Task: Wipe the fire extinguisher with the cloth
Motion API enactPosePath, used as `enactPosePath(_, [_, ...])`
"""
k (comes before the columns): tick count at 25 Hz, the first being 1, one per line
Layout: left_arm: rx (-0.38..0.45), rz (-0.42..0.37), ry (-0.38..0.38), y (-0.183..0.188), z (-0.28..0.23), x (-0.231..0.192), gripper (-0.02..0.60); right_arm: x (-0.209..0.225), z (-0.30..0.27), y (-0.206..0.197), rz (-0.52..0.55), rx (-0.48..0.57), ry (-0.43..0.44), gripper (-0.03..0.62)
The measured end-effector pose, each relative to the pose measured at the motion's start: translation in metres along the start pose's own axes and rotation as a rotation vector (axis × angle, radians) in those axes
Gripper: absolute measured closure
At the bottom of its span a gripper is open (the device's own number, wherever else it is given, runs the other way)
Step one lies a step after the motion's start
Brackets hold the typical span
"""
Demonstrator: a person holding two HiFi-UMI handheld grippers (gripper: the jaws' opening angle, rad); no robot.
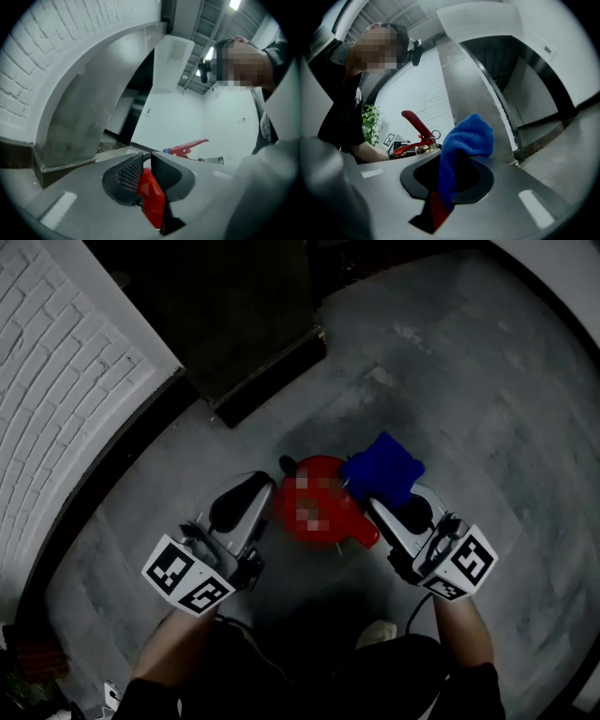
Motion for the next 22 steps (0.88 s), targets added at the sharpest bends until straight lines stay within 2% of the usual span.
enactPosePath(2, [0.02, -0.024, -0.025, 0.003, 0.001, 0.007, 0.531, 0.002, 0.006, -0.013, -0.067, 0.069, -0.031, 0.534])
enactPosePath(4, [0.033, -0.002, -0.023, 0.003, 0.003, 0.008, 0.531, 0.002, 0.009, -0.023, -0.105, 0.127, -0.05, 0.536])
enactPosePath(7, [0.024, -0.012, -0.006, 0.0, 0.005, 0.009, 0.531, 0.003, 0.015, -0.036, -0.151, 0.161, -0.068, 0.536])
enactPosePath(14, [-0.011, 0.043, 0.02, -0.014, 0.003, -0.006, 0.529, 0.008, 0.024, -0.082, -0.233, 0.131, -0.134, 0.536])
enactPosePath(19, [-0.055, -0.021, -0.003, -0.023, 0.003, -0.005, 0.529, 0.011, 0.025, -0.119, -0.29, 0.048, -0.236, 0.534])
enactPosePath(22, [-0.066, -0.015, -0.012, -0.024, 0.005, -0.004, 0.528, 0.017, 0.026, -0.139, -0.326, 0.014, -0.264, 0.534])
Point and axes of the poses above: the fingertips, and each gripper's own axes: z backward along the fingers, x to its right, y out of its top, the point moved 10 cm from there along z, backward along the fingers, and after that the axes turned 7 degrees about y, right-handed, at the moved point
